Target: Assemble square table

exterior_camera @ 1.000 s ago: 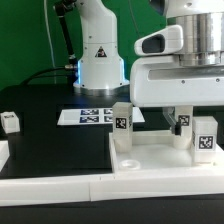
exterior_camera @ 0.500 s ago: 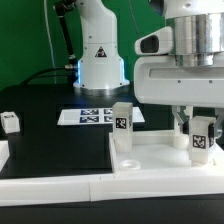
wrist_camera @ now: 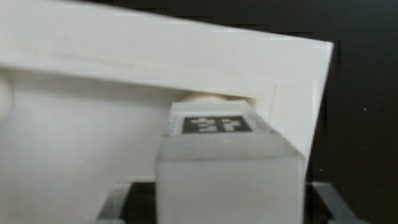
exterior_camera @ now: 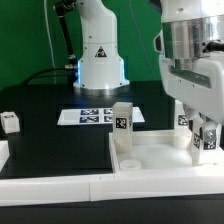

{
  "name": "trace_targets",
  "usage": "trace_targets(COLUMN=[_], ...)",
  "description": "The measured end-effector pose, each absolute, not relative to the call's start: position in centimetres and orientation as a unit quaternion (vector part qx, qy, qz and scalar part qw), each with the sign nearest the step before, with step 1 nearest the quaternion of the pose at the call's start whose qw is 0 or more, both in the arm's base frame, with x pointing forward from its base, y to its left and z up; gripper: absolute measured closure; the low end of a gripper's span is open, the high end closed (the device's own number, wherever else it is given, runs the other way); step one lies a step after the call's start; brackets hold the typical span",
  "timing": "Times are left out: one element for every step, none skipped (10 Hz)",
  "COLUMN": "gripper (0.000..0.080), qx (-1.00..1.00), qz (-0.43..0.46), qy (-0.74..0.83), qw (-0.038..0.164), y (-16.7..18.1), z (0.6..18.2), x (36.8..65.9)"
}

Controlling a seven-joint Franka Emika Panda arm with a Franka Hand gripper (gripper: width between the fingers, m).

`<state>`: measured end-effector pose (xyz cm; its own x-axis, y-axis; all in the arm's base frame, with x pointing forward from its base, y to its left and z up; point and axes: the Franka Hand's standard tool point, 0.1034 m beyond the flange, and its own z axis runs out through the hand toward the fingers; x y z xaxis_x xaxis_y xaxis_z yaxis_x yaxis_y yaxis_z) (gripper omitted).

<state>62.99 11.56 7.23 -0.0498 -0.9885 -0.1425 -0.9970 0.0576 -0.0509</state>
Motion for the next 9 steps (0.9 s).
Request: trace_targets(gripper=[0.0508,0.0508,0.0506,0.0506,0.0311,0.0311,0.0186,0.0161,0.0161], qx=[-0.622,-0.614,-0.626,-0.648,-0.712,-0.787,-0.821,-0.836,-0.852], qz=[0.038,0.038,0.037,0.034,0.019,-0.015,-0.032,-0.030,-0.032], qy=[0.778,0.785,0.775,0.758,0.701,0.616,0.569,0.547,0.521], qw=[0.074,0.073,0.073,0.068,0.042,0.034,0.040,0.037,0.035], y=[11.4,11.4,11.4,11.4,11.7,12.3,12.8,12.4,12.3], z=[7.2,7.2,7.2,7.1,7.1,7.2,7.1,7.0,7.0], x=[63.0,62.9,62.9,62.8,62.4,62.8,62.9,62.8,62.9])
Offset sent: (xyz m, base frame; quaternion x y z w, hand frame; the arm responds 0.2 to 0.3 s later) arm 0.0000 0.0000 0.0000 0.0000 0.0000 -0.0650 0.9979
